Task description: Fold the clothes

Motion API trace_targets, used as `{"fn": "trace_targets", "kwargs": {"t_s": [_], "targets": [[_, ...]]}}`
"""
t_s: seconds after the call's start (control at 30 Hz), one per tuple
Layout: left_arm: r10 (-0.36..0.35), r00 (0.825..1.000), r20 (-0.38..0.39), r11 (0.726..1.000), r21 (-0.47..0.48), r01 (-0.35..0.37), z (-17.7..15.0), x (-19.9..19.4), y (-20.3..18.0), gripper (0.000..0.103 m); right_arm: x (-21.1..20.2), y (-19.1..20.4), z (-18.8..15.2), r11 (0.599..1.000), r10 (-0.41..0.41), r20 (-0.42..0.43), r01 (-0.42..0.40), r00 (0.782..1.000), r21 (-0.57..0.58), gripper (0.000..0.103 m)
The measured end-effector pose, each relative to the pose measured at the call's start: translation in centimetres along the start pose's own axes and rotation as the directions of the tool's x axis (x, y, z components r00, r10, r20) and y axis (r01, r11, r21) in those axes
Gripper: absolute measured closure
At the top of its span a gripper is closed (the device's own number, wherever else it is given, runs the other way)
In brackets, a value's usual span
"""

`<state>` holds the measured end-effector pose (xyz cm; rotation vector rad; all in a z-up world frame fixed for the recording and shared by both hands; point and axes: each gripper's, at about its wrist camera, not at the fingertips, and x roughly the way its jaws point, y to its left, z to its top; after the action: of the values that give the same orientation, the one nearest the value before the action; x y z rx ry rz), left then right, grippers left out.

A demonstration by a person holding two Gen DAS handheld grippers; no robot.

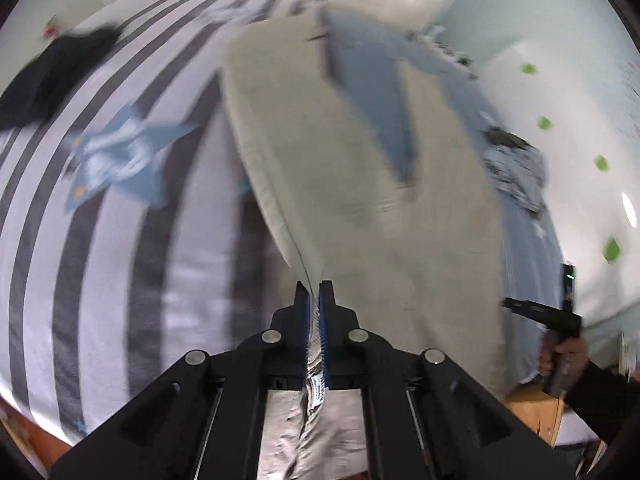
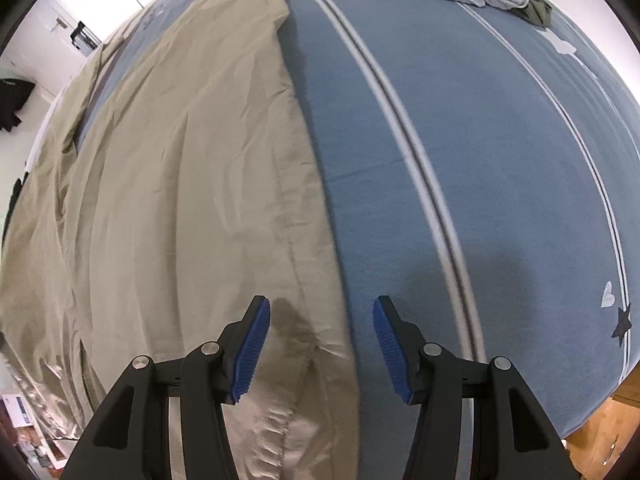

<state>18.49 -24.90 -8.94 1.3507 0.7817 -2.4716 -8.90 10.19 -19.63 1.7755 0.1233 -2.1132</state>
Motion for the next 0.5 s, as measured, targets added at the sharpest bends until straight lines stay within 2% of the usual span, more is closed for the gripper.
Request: {"fn": "trace_targets", "kwargs": {"t_s": [0.03,0.1,0.13,0.27,0.37,0.5], "targets": [[-0.022,1.0,0.001,0.999,0.025,0.022,2.4,0.9,-0.9,0.1,-0.3,-0.3,-0.1,1.0,0.002,0.007,-0.002,1.0,0.002,0.053],[-0.079,0.997,-0.014,0.994,0.074,0.08,4.0,2.9,-4.3,0.1,-1.1,-1.2,-0.3,1.0,0.001,0.023,-0.001,1.0,0.001,0.053],[-0.091,0.996,-0.019,0.991,0.099,0.093,3.5,2.6,-6.7,0.1,-1.4,-1.7,-0.3,1.0,-0.006,0.03,0.006,1.0,0.002,0.053],[-0.114,0.992,-0.057,0.972,0.202,0.123,3.2,6.4,-15.7,0.1,-2.5,-4.3,-0.3,0.999,-0.048,0.05,0.047,0.998,0.019,0.053],[-0.153,0.985,-0.083,0.965,0.203,0.167,2.7,8.8,-21.0,0.1,-3.5,-7.0,-0.3,0.996,-0.085,0.062,0.083,0.994,0.039,0.053],[-0.22,0.968,-0.119,0.951,0.196,0.24,1.8,12.5,-27.9,0.1,-4.8,-11.1,-0.6,0.993,-0.096,0.069,0.09,0.993,0.082,0.053]]}}
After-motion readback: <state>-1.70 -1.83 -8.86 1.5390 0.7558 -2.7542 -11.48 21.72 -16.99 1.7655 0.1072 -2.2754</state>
